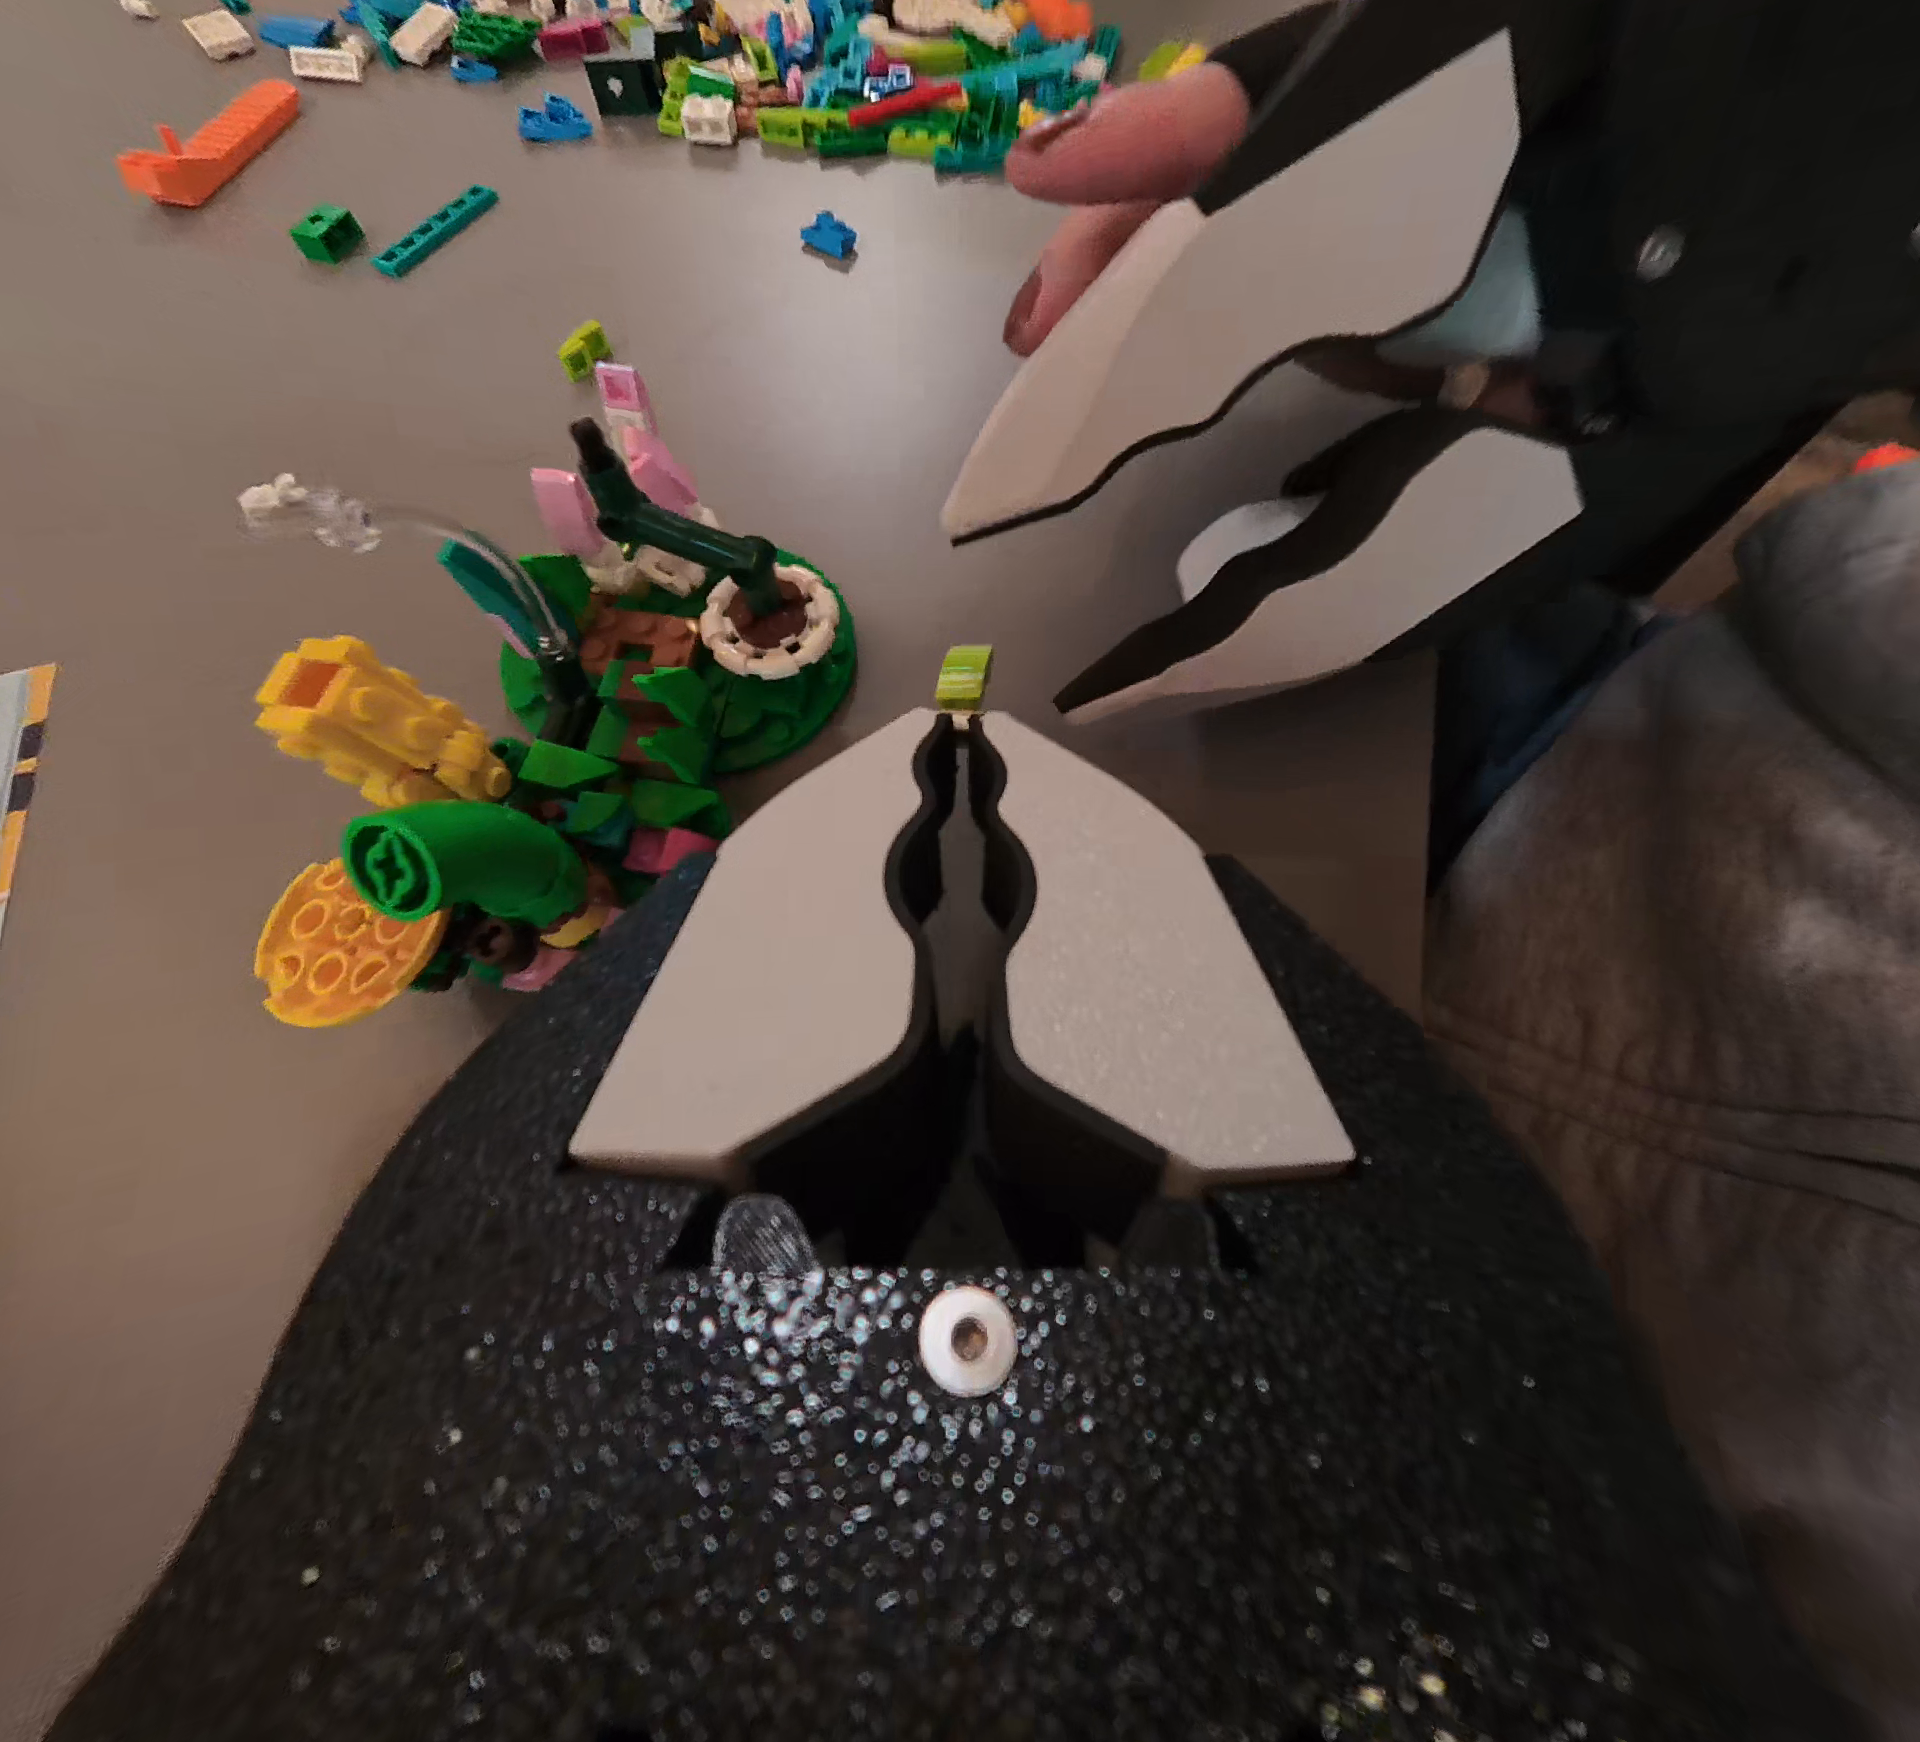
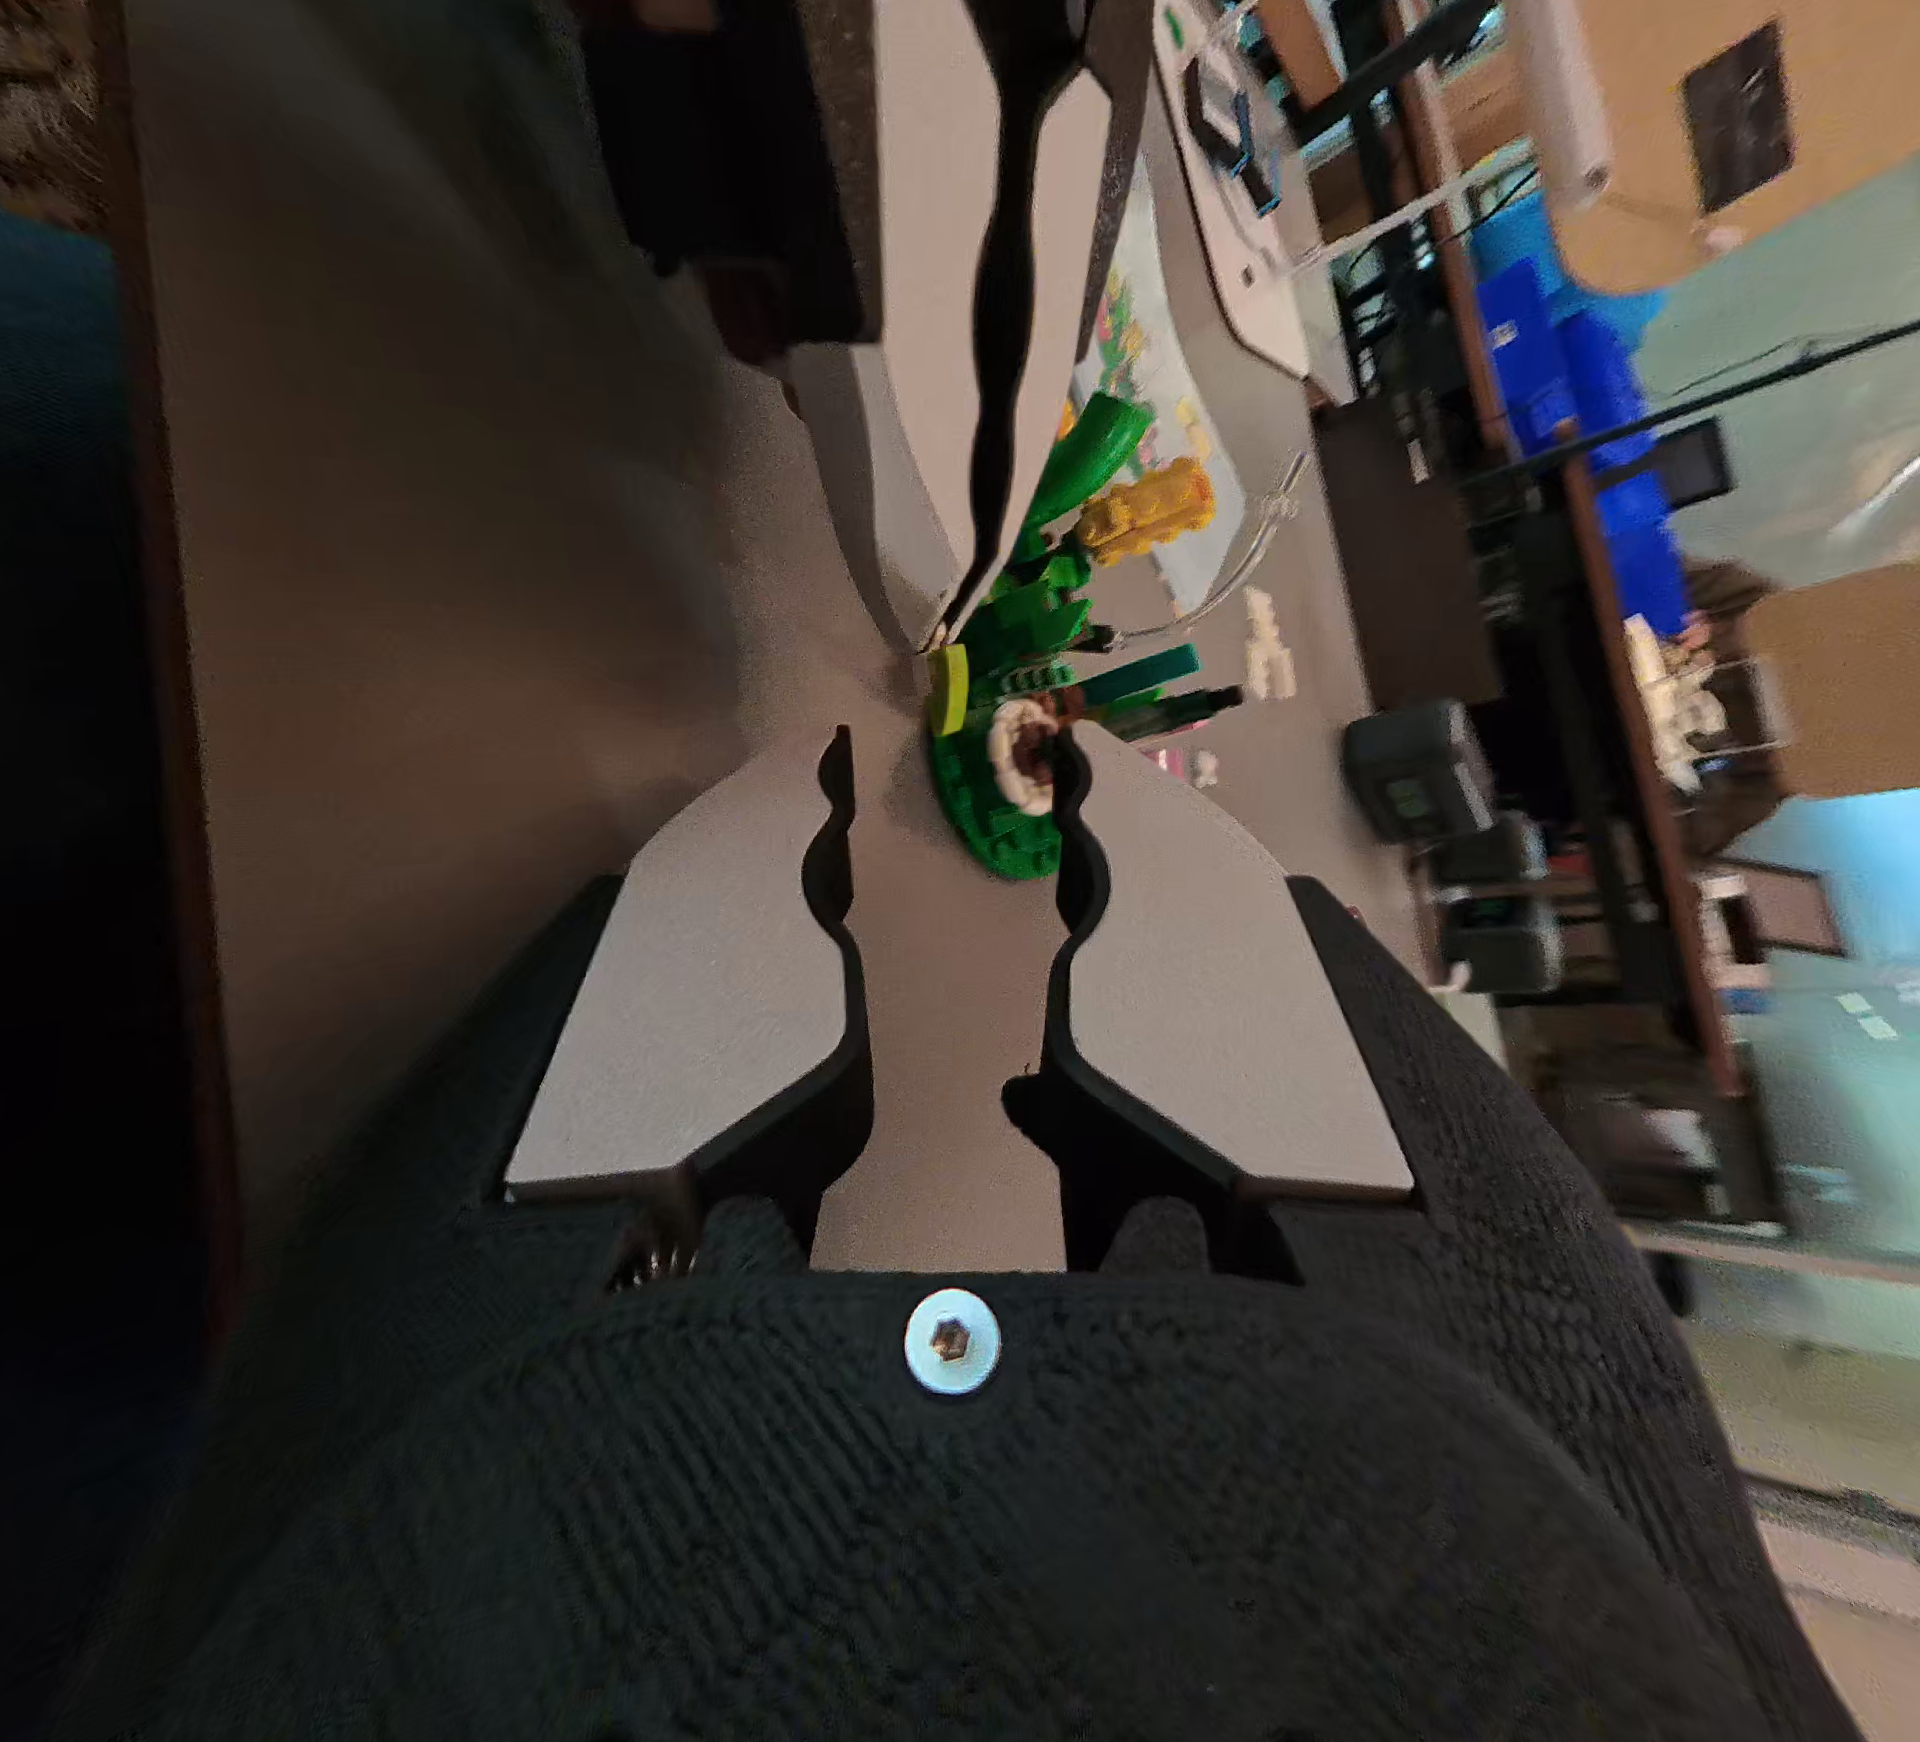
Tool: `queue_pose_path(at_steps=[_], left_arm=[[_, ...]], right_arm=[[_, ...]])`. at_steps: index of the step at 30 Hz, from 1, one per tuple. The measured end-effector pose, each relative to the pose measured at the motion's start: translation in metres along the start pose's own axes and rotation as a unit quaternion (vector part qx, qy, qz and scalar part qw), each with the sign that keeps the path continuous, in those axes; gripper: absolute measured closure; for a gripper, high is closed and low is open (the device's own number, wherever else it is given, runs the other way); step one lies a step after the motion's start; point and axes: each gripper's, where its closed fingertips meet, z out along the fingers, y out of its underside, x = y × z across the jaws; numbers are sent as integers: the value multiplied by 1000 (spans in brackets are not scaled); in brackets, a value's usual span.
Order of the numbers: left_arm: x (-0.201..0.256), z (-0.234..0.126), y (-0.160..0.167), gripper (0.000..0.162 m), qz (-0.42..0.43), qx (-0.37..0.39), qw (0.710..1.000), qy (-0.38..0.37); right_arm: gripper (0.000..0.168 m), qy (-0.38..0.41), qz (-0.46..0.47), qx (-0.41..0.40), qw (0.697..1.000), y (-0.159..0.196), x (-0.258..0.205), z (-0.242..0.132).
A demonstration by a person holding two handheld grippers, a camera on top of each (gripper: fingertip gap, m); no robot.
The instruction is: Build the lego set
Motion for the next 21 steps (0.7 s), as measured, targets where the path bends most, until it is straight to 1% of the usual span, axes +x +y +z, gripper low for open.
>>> queue_pose_path(at_steps=[2, 5, 9, 12, 14, 18, 21], left_arm=[[0, -4, -6, 160, -12, 17, 1000, 6], [1, -8, -13, 160, -24, 34, 999, 14], [4, -10, -17, 160, -40, 47, 998, 26], [4, -11, -18, 160, -41, 49, 998, 27], [6, -10, -17, 160, -41, 43, 998, 30], [6, -10, -18, 160, -57, 48, 997, 37], [7, -12, -20, 160, -70, 52, 995, 42]], right_arm=[[130, 23, -45, 4, 999, -3, 4, 1], [132, 60, -116, 2, 991, -7, 9, 4], [142, 92, -181, -1, 979, -11, 13, 9], [147, 88, -183, 3, 979, -13, 9, 12], [162, 99, -181, 6, 978, -15, 13, 11], [163, 100, -196, -1, 976, -15, 15, 10], [164, 124, -247, -10, 961, -17, 19, 8]])
